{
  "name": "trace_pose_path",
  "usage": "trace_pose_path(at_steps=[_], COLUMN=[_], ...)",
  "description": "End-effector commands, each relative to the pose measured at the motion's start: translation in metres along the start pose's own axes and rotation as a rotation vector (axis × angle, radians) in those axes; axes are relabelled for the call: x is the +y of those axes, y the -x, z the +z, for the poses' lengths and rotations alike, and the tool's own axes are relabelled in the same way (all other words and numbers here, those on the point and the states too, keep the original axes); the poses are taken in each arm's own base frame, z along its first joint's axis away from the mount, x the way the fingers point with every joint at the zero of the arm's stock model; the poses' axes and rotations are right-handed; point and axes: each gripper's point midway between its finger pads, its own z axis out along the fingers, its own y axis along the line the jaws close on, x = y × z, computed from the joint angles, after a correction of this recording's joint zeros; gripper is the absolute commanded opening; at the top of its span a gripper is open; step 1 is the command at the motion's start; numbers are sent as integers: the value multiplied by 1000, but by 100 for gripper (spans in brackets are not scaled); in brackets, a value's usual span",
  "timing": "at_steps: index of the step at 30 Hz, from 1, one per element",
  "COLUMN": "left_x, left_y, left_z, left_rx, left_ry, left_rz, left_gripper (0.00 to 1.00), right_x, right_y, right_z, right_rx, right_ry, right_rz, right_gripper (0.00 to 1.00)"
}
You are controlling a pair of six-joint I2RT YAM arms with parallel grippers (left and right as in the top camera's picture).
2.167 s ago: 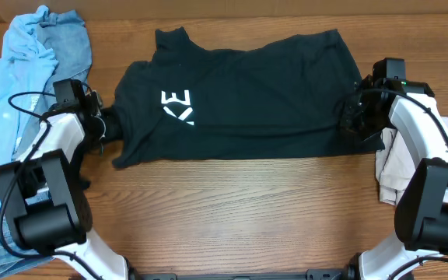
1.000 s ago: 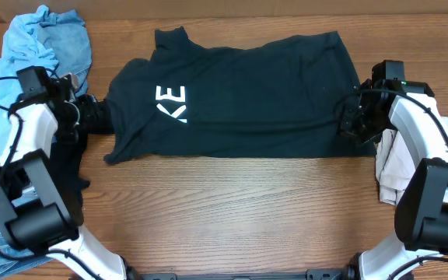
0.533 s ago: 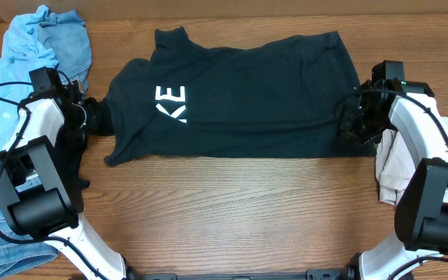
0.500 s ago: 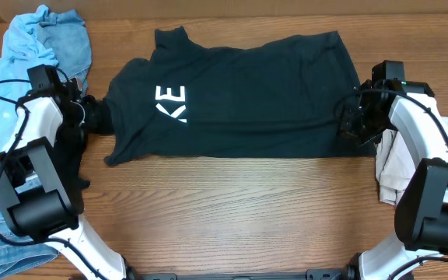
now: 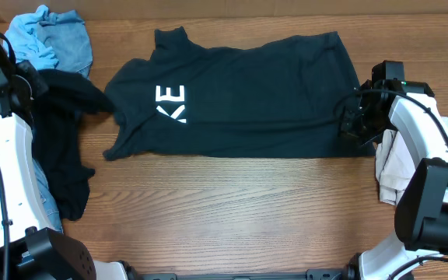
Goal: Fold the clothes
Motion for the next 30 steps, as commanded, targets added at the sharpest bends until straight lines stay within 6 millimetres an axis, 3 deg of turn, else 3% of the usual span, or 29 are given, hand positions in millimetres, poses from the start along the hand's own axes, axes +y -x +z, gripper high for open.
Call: trace_pose_path(at_steps=[1, 2, 5, 6, 10, 11, 14, 17, 19, 21, 24, 27, 30], left_x=[25, 32, 36, 25, -69, -78, -88, -88, -82, -75, -80, -92, -100], left_y=[14, 14, 8, 3, -27, -40, -86, -124, -140, -150, -154, -151, -141], left_z=[-13, -14, -14, -12, -24, -25, 0, 40, 62, 84, 115, 136, 147], left_rx=[-60, -60, -35, -7, 140, 190, 361, 491, 544, 564, 539, 480, 417], left_ry=[154, 190, 204, 138, -424, -473, -465, -396, -327, -264, -252, -271, -282], left_rz=[-81, -79, -79, -77, 91, 107, 186, 213, 171, 148, 130, 137, 143], left_gripper=[17, 10, 13, 10, 4, 4, 4, 12, 29, 30, 56, 65, 64], right_x=[-1, -1, -1, -1, -1, -1, -1, -1, -2, -2, -2, -2, -2], right_y=[-2, -2, -2, -2, -2, -2, -3, -3, -4, -4, -4, -5, -5], right_z=[3, 3, 3, 3, 2, 3, 3, 3, 2, 2, 2, 2, 2], right_rx=[8, 7, 8, 8, 8, 8, 11, 13, 16, 17, 16, 19, 20], right_ry=[-6, -6, -6, -6, -6, -6, -7, -7, -7, -8, -7, -8, -8], right_rz=[-15, -15, -15, -15, -15, -15, -14, -14, -13, -13, -13, -13, -13], right_gripper=[17, 17, 17, 17, 17, 17, 17, 17, 17, 17, 17, 17, 17])
